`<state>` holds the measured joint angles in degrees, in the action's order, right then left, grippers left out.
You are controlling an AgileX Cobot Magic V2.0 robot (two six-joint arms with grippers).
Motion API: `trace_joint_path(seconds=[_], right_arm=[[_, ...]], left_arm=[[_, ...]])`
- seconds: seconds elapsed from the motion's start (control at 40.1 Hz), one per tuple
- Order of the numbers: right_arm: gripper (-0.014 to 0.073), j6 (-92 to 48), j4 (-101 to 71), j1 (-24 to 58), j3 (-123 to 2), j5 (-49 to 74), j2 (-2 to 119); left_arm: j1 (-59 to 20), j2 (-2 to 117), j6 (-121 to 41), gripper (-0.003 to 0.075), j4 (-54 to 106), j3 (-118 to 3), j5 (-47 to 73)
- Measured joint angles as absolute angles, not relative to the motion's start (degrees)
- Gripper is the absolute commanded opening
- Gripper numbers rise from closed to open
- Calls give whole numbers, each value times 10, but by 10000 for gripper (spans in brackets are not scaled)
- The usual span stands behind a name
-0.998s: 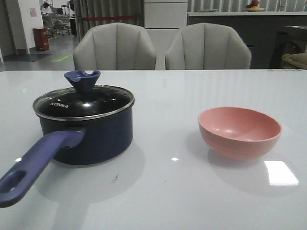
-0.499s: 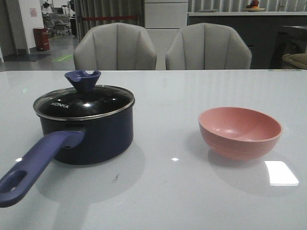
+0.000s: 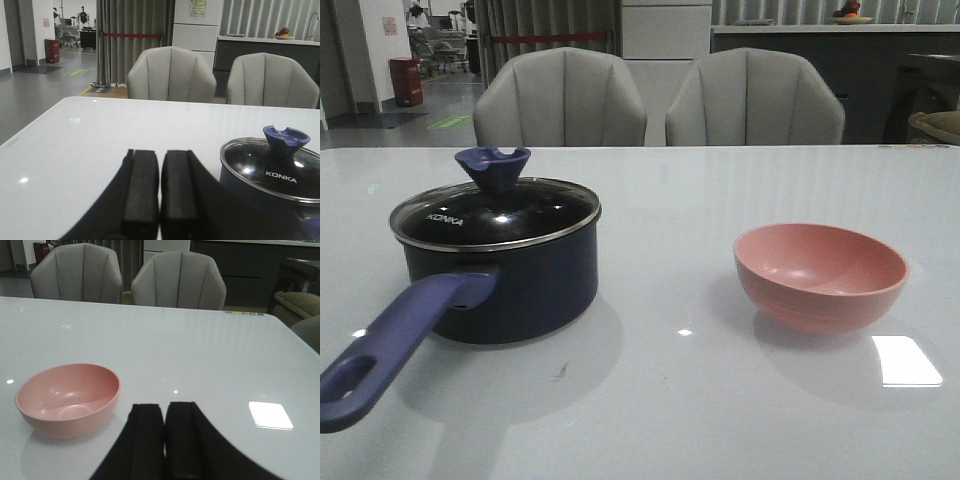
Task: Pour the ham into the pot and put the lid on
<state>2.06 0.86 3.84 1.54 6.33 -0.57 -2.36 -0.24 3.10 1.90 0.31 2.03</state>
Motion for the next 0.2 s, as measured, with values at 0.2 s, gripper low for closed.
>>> trace_joint_path(seconds=[0.2], right_arm=[[161, 21, 9, 38, 15, 63, -6]], left_arm=[[-24, -2, 31, 121, 19, 3, 20]])
